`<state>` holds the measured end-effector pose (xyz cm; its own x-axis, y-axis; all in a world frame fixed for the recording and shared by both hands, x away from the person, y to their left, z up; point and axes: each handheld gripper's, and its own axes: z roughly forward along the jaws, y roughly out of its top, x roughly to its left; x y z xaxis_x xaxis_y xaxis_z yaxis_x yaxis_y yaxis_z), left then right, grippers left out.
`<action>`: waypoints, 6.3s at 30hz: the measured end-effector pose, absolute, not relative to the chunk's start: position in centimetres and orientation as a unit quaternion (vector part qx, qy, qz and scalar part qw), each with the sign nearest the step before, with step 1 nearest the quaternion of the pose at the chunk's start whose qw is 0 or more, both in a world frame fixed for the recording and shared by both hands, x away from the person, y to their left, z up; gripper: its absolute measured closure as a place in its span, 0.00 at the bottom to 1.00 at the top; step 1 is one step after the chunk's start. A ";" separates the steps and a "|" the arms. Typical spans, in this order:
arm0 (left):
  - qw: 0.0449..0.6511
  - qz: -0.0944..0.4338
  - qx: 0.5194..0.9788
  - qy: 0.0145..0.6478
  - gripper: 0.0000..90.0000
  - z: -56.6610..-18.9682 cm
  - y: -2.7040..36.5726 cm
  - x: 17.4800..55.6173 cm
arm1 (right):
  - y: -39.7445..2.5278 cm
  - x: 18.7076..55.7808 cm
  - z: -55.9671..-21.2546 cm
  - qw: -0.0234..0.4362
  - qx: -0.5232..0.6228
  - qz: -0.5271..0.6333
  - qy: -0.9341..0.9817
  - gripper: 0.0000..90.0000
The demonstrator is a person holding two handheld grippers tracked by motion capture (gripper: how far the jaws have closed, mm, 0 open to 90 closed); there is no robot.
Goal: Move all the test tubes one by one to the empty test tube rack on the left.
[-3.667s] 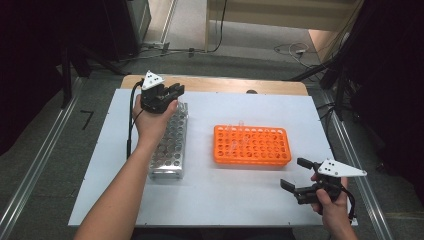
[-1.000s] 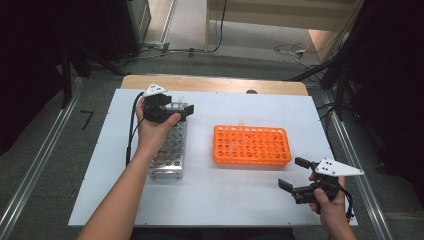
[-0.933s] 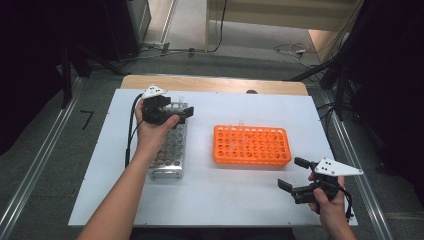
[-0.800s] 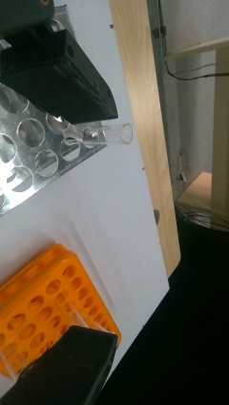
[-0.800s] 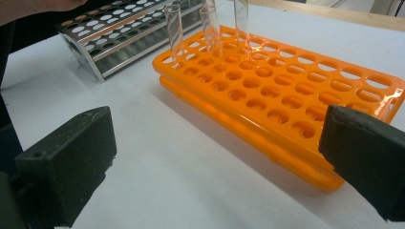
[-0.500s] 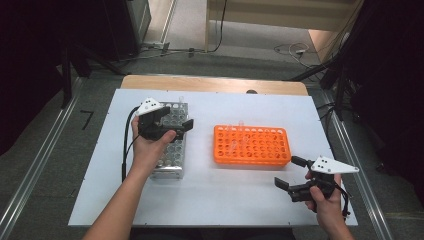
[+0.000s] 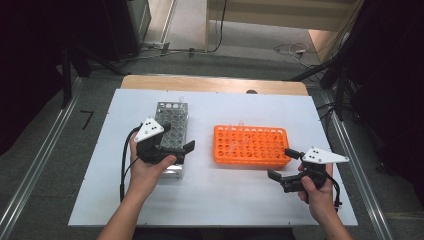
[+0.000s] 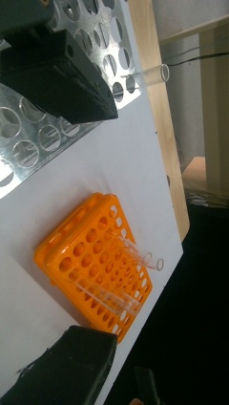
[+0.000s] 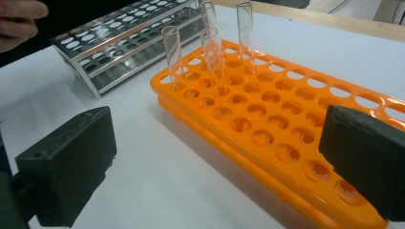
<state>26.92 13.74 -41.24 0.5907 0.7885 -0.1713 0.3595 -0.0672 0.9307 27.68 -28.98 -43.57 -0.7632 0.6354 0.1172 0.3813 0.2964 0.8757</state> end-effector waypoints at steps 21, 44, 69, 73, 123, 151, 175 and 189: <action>0.560 0.178 0.706 0.396 0.00 -42.4 13.3 23.2 | -23.9 32.0 -44.5 0.111 0.329 0.486 0.802 0.11; 0.560 0.168 0.708 0.395 0.00 -42.9 13.0 23.4 | -20.0 34.0 -47.4 0.141 0.355 0.447 0.809 0.73; 0.563 0.160 0.714 0.383 0.00 -42.7 11.9 23.3 | -22.6 31.2 -43.1 0.139 0.335 0.503 0.785 0.82; 0.568 0.157 0.713 0.379 0.00 -42.5 11.7 23.2 | -22.5 30.2 -42.7 0.131 0.325 0.502 0.790 0.82; 0.570 0.131 0.752 0.303 0.81 -41.8 6.0 22.0 | -14.2 25.0 -43.2 0.050 0.206 0.483 0.850 0.82; 0.575 0.161 0.733 0.326 0.84 -41.4 7.9 22.5 | -16.4 25.3 -42.8 0.062 0.228 0.490 0.839 0.06; 0.567 0.183 0.716 0.364 0.84 -40.6 11.7 24.4 | -26.8 24.4 -42.8 0.109 0.280 0.506 0.808 0.00; 0.568 0.197 0.706 0.374 0.84 -39.3 13.0 26.6 | -29.8 24.1 -43.7 0.122 0.307 0.494 0.804 0.00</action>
<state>26.63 13.02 -39.27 0.6430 0.7518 -0.1463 0.3043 -0.0754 0.9496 24.07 -29.83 -43.73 -0.7813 0.6147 0.1081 0.3744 0.3230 0.8692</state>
